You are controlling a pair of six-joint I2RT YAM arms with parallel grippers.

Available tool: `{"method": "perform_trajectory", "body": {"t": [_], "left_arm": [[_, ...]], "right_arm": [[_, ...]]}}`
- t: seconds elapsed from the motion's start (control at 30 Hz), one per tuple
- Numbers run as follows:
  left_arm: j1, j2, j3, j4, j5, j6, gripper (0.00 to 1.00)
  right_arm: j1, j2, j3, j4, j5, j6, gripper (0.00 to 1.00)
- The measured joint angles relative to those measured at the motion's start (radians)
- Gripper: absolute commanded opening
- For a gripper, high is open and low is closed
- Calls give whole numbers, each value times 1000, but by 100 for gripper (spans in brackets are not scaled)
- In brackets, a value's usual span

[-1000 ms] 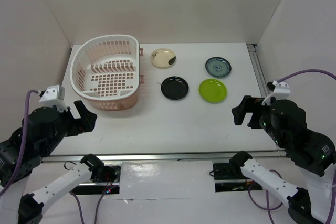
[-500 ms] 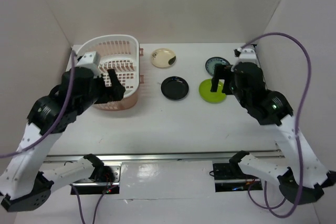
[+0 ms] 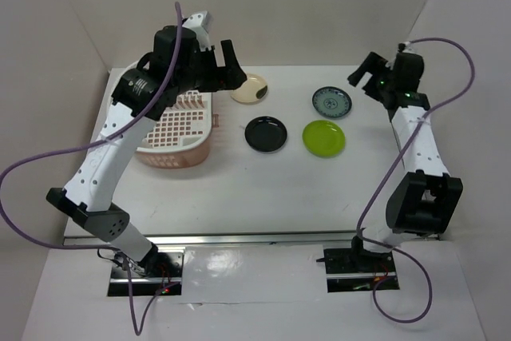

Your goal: Load the plates into the dish rack

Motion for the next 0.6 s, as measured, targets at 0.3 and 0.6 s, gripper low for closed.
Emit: {"method": "perform_trajectory", "body": {"t": [0.3,0.6], "left_arm": [[37,-41,-194,94,142,-47,99],[20,-56,-370,174,276,-90,99]], "right_arm": [[-173,95,-185,262,-149,46,100],[-183,251,-256,365,-198,34,99]]}}
